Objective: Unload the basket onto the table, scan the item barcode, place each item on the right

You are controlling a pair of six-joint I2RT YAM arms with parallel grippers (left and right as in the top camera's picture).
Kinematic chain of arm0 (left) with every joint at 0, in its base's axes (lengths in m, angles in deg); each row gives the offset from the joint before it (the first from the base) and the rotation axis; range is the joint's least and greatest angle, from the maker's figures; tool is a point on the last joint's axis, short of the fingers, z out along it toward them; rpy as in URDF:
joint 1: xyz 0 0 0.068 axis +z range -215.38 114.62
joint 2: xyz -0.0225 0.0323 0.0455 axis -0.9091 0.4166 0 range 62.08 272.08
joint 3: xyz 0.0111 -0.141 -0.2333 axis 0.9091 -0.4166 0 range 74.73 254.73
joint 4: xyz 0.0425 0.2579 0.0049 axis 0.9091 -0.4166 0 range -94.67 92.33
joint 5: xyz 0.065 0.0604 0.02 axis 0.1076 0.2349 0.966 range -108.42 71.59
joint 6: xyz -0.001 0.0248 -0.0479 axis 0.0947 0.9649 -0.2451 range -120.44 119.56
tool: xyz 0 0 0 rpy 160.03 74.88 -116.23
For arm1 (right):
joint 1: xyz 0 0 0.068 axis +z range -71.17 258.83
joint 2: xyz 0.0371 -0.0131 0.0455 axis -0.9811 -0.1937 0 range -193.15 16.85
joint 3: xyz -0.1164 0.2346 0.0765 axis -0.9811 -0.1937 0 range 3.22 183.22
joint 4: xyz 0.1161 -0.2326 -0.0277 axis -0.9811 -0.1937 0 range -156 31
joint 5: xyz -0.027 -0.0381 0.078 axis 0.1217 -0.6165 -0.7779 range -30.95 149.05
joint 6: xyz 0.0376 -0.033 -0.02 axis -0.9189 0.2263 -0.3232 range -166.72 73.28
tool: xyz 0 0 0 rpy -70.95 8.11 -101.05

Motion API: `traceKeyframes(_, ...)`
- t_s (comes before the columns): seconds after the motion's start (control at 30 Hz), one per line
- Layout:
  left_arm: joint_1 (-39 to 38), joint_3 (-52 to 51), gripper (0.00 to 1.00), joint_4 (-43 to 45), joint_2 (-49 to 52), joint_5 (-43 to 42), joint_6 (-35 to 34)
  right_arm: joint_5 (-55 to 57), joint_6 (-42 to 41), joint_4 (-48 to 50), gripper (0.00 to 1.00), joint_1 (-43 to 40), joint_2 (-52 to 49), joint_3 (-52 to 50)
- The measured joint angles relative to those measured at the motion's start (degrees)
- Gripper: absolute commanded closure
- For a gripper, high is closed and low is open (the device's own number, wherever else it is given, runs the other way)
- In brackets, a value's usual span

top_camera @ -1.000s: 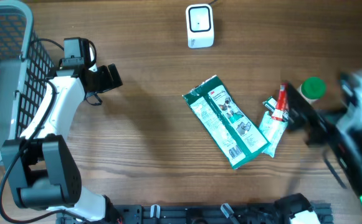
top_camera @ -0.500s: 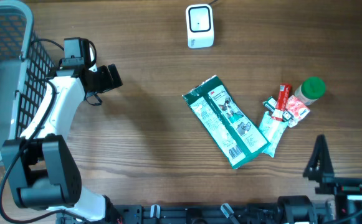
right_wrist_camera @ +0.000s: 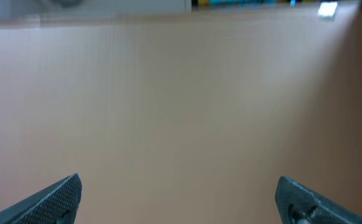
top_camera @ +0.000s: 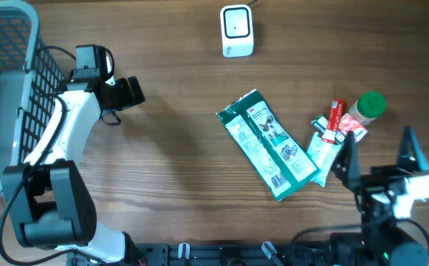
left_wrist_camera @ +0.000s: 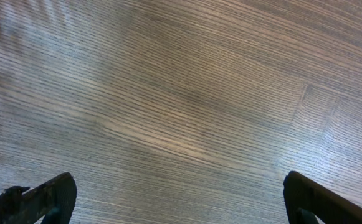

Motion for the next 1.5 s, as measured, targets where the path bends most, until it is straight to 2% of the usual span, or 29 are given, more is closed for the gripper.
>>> traceKeyframes(0.23, 0.00, 0.00, 0.00, 0.02, 0.00, 0.00, 0.00, -0.72, -3.17, -0.13, 0.00, 0.00, 0.02, -10.51)
traceKeyframes(0.33, 0.00, 0.00, 0.00, 0.02, 0.00, 0.00, 0.00, -0.70, -3.50, -3.82, 0.00, -0.02, 0.07, -12.28)
traceKeyframes(0.53, 0.00, 0.00, 0.00, 0.00, 0.00, -0.02, 0.00, -0.50, -3.54, -13.92, 0.00, -0.02, 0.11, -12.76)
traceKeyframes(1.5, 0.00, 0.00, 0.00, 0.00, 0.00, -0.02, 0.00, -0.50, -3.54, -13.92, 0.00, 0.00, 0.13, -12.76)
